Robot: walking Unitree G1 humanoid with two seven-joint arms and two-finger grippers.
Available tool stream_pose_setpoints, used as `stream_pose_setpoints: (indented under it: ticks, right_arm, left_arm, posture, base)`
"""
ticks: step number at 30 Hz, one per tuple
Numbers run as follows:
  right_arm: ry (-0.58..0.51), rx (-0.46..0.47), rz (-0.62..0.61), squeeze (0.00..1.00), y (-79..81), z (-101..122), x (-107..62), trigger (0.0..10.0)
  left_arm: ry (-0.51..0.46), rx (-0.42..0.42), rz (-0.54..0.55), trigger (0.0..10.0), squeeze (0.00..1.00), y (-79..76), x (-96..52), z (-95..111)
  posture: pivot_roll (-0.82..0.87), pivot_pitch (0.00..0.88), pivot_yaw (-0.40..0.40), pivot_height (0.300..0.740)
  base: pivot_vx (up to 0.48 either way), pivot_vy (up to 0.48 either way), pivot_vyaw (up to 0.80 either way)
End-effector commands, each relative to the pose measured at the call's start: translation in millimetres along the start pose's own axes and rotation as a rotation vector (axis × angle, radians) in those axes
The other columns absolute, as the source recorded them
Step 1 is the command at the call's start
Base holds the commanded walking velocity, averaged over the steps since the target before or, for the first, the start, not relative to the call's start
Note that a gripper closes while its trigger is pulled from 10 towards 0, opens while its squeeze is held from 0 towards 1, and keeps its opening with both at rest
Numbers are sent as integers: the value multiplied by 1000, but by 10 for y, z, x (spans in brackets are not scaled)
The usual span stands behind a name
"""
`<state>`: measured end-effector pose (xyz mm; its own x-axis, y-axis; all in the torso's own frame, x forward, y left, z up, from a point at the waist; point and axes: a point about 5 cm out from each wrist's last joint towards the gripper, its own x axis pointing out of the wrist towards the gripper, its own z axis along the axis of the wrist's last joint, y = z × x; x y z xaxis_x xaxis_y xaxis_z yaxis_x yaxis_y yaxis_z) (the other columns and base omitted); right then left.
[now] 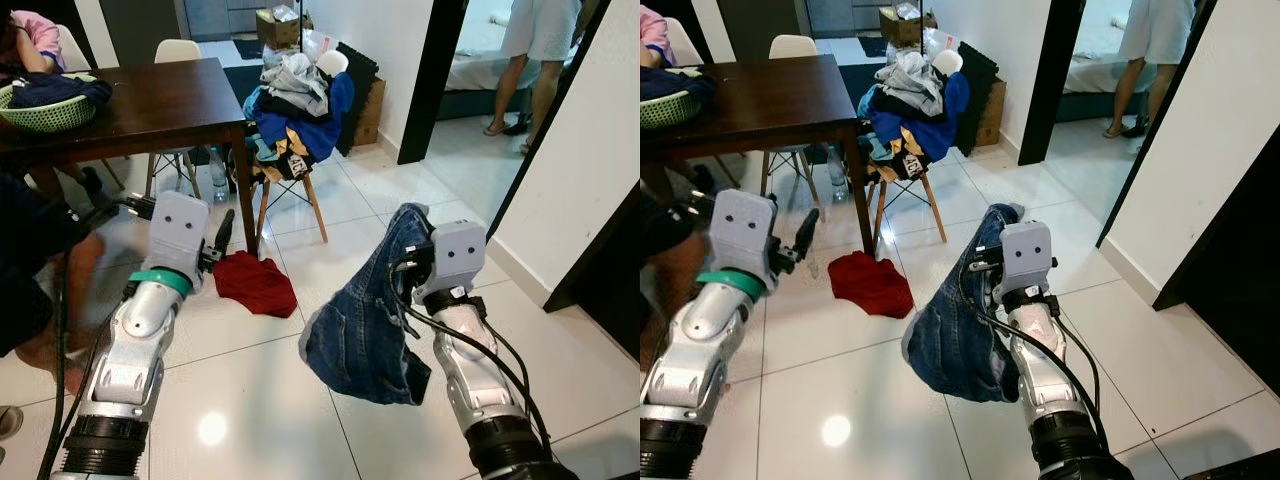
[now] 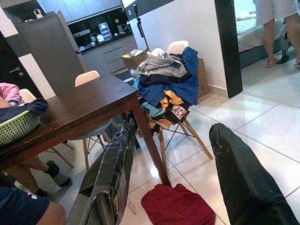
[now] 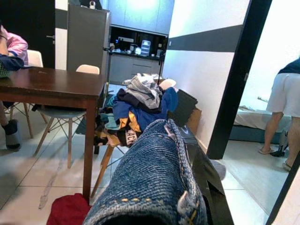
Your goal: Hang hanger
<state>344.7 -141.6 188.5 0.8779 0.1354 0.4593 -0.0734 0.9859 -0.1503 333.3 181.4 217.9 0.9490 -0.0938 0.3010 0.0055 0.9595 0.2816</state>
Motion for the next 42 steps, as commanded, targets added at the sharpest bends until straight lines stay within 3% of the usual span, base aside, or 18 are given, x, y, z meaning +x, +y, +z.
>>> stream_pose_setpoints:
  ticks: [1,15,23,33,39,42]
  right_arm:
    - [-64,-19,-18,0,-56,108,48,10000]
    - [-82,-50,-84,0,-141,119,21,10000]
    - [-61,-47,-92,0,-120,67,-75,10000]
    - [-58,-59,-129,0,-184,75,-62,10000]
    - [-39,-36,-114,0,-92,44,-152,10000]
    - [-25,-3,-76,0,3,53,-107,10000]
  left_arm:
    - [8,-2,-2,10000,0,24,-2,-28]
    - [13,-12,-50,10000,0,-67,107,-77]
    - [25,-12,-103,10000,0,-149,104,-90]
    - [43,-6,-159,10000,0,-211,106,-127]
    - [18,-8,-189,10000,0,-229,34,-43]
    - [44,-36,-206,10000,0,-248,-5,-47]
  posture:
    - [-34,0,96,740]
    - [-92,0,153,740]
    - [-91,0,179,740]
    - [-89,3,215,740]
    - [-70,52,219,740]
    - [-76,88,233,740]
  base:
    - [0,0,0]
    - [0,0,0]
    - [0,0,0]
    - [0,0,0]
    - [0,0,0]
    - [0,0,0]
